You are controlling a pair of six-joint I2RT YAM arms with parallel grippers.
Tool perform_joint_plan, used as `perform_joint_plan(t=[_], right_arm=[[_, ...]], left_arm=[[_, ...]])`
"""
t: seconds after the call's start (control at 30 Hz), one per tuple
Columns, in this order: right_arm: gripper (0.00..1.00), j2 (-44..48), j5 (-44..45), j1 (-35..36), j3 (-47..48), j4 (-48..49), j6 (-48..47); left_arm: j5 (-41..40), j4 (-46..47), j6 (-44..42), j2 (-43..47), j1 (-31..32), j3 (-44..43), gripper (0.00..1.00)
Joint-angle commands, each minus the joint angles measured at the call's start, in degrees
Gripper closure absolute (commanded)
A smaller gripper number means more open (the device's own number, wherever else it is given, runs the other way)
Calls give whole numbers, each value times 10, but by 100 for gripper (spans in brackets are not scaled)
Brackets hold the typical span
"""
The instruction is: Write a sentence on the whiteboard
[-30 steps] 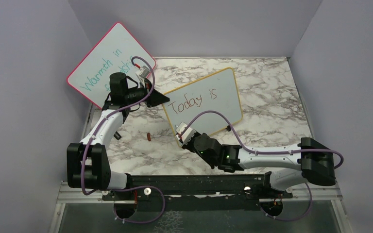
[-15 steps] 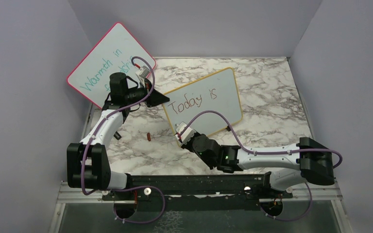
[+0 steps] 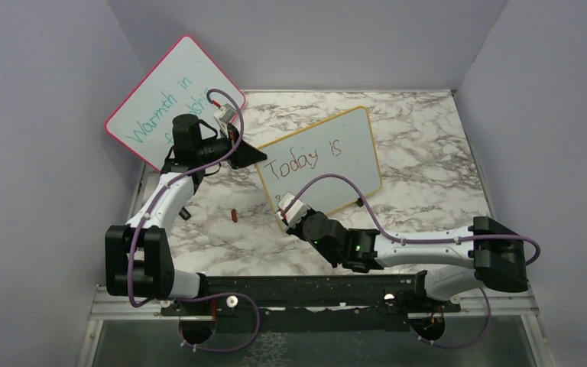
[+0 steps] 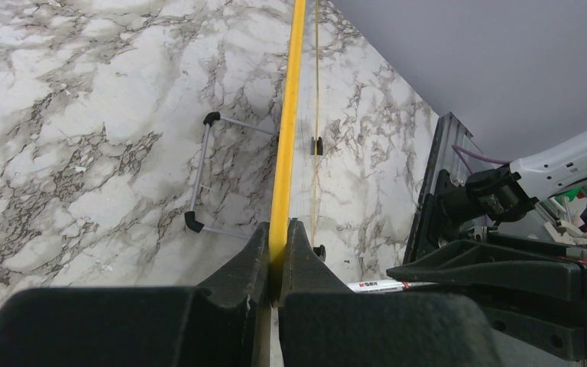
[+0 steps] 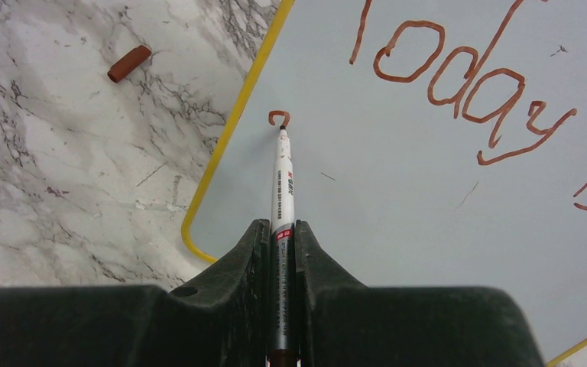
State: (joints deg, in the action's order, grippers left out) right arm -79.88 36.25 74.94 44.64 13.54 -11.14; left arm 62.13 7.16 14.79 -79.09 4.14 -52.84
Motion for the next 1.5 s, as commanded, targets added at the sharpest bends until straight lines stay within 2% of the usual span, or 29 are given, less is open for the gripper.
perform_joint_plan(t=[0.0,0.5,0.8,1.47], right_arm=[[100,14,-19,-1,4,-35,13],[100,28,33,-1,-6,-28,6],[100,13,31,-1,5,8,-10],[100,-9,37,-3,22,15,-20]], left_arm=[[-41,-36,-37,-9,3,5,100],[-41,-36,-38,-11,3,5,100],[-40,-36,-38,-10,3,5,100],[-39,-36,-37,-10,3,5,100]])
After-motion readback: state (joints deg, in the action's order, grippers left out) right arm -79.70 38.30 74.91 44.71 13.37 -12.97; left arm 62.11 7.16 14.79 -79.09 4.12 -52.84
